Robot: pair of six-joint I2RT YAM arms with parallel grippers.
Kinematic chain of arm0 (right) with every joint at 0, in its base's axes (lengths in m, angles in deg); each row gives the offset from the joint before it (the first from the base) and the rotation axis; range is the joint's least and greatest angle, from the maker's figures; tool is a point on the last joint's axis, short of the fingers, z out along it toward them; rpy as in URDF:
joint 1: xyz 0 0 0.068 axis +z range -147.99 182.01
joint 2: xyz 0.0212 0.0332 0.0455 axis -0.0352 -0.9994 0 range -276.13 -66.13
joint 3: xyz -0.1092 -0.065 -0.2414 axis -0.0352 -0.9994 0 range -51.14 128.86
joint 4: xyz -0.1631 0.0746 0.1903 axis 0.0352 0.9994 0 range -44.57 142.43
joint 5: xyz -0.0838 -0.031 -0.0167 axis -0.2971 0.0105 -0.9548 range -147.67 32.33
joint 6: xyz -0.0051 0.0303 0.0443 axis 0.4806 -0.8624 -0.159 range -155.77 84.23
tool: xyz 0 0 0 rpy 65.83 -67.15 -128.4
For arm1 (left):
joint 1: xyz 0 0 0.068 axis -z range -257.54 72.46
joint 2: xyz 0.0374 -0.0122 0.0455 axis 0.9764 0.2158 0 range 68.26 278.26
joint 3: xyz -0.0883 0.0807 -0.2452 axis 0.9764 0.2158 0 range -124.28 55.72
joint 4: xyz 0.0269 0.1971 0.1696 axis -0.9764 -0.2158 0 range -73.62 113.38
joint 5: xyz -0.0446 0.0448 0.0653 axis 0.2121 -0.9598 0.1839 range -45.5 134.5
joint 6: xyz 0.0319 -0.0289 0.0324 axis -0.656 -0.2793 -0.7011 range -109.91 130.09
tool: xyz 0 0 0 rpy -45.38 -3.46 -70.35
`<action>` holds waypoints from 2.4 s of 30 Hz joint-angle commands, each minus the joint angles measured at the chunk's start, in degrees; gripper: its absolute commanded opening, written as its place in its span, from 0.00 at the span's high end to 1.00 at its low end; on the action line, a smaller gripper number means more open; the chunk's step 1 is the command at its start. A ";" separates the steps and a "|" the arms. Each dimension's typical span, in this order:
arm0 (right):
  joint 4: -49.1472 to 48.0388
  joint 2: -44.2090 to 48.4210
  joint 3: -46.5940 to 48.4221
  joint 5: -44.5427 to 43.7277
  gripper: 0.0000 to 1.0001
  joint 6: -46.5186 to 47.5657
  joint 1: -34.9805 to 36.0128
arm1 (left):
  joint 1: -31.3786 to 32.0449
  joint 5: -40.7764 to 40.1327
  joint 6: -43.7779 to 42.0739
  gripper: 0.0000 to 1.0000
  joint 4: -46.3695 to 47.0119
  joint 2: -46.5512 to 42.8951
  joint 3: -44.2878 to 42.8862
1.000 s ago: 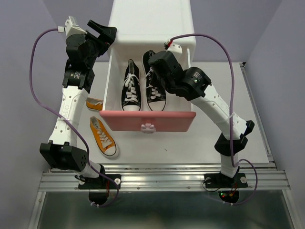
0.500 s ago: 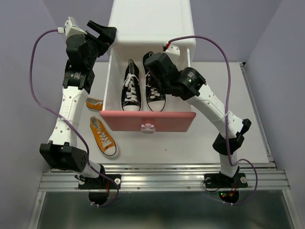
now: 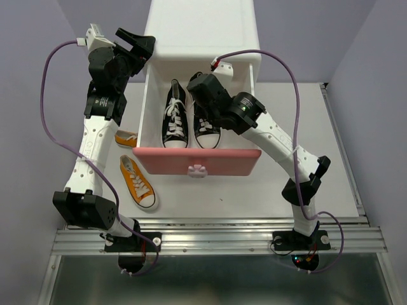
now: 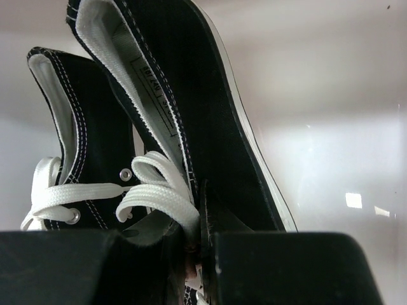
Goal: Place and organize the shoes in the shoe cabinet
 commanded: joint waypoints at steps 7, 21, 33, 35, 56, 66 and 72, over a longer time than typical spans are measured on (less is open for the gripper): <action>-2.20 -1.81 -2.63 0.21 0.89 2.06 0.39 | -1.05 -3.72 -6.62 0.05 -19.35 4.52 5.40; -3.17 -1.90 -5.45 4.08 0.66 3.55 0.39 | -1.05 -5.66 -6.27 0.05 -18.73 4.61 5.92; -11.68 3.01 -4.74 2.16 0.31 8.91 0.39 | -1.05 -5.31 -6.36 0.05 -19.00 4.35 6.01; -12.92 4.42 -5.88 1.37 0.21 9.09 0.39 | -1.05 -5.04 -6.44 0.05 -19.09 4.44 5.84; -27.77 16.55 -14.06 10.75 0.00 18.31 0.39 | -1.05 -4.60 -7.94 0.05 -22.51 5.40 2.32; -31.47 21.30 -14.24 19.81 0.00 24.56 0.39 | -1.05 -4.60 -8.20 0.05 -23.04 4.88 2.85; -29.54 20.70 -9.42 35.33 0.00 25.71 0.39 | -1.05 -4.60 -8.82 0.05 -23.57 4.35 3.11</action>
